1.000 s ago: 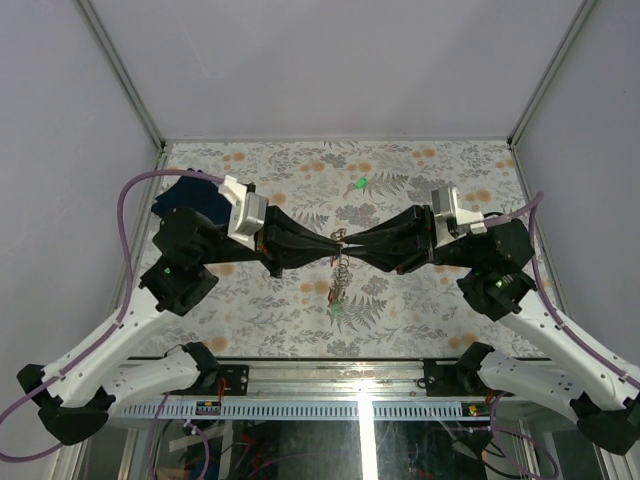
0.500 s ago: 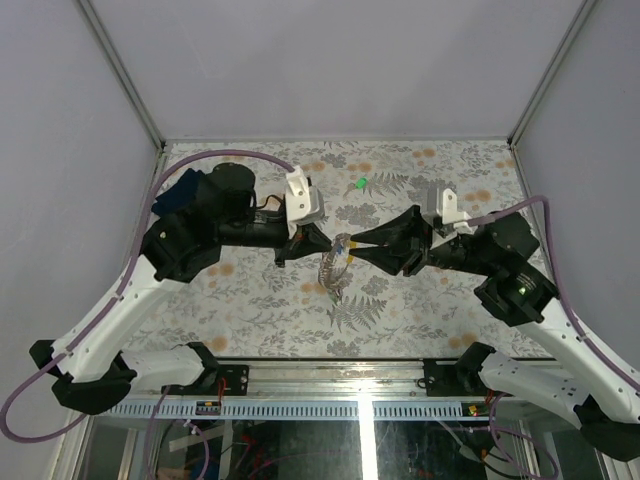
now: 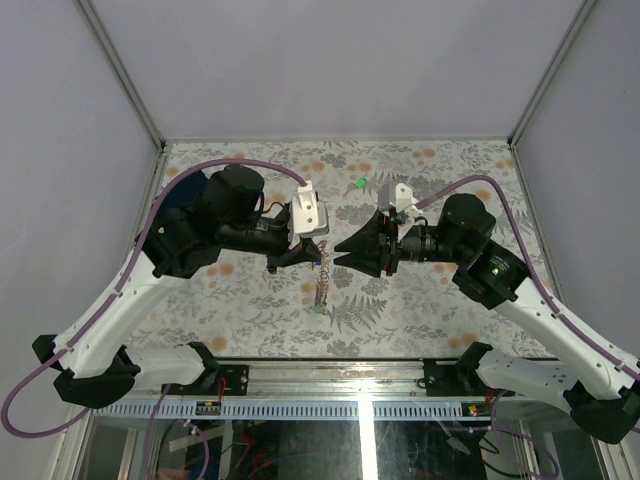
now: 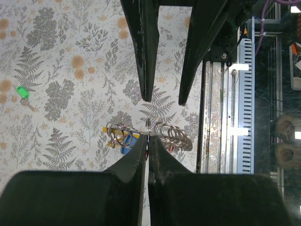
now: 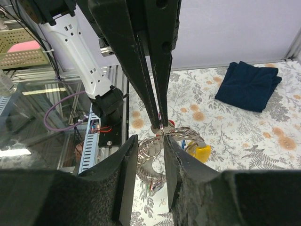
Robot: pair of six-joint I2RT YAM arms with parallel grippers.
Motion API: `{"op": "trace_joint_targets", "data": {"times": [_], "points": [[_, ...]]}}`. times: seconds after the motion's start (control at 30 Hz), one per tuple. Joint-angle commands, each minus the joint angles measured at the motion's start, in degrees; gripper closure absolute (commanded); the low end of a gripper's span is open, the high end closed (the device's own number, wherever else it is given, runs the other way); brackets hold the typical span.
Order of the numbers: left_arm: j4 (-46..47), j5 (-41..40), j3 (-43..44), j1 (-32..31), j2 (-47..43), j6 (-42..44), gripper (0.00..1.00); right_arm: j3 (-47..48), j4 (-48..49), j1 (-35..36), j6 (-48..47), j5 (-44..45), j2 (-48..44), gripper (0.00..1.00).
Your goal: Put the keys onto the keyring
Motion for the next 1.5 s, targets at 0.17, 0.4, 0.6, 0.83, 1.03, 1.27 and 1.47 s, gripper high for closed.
{"op": "trace_joint_targets", "data": {"times": [0.17, 0.4, 0.6, 0.83, 1.03, 1.27, 1.47], "points": [[0.1, 0.5, 2.9, -1.2, 0.4, 1.9, 1.00, 3.5, 4.5, 0.0, 1.8, -6.8, 3.7, 0.65], [0.1, 0.8, 2.9, -1.7, 0.2, 2.2, 1.00, 3.6, 4.9, 0.0, 2.1, -7.9, 4.8, 0.66], [0.1, 1.4, 2.7, -2.0, -0.1, 2.7, 1.00, 3.2, 5.0, 0.0, 1.7, -6.9, 4.8, 0.66], [-0.1, 1.7, 2.5, -2.3, -0.3, 3.4, 1.00, 2.9, 4.5, 0.0, 0.9, -5.8, 4.9, 0.66], [-0.2, 1.9, 2.4, -2.4, -0.4, 3.6, 1.00, 3.0, 3.5, 0.0, 0.6, -6.3, 5.6, 0.67], [-0.3, 1.8, 2.4, -2.5, -0.4, 3.5, 1.00, 3.0, 2.8, 0.0, 0.1, -6.3, 5.8, 0.77], [-0.3, 1.7, 2.7, -2.6, -0.2, 3.6, 1.00, 2.7, 2.6, 0.0, -0.2, -6.2, 5.7, 0.84]]}}
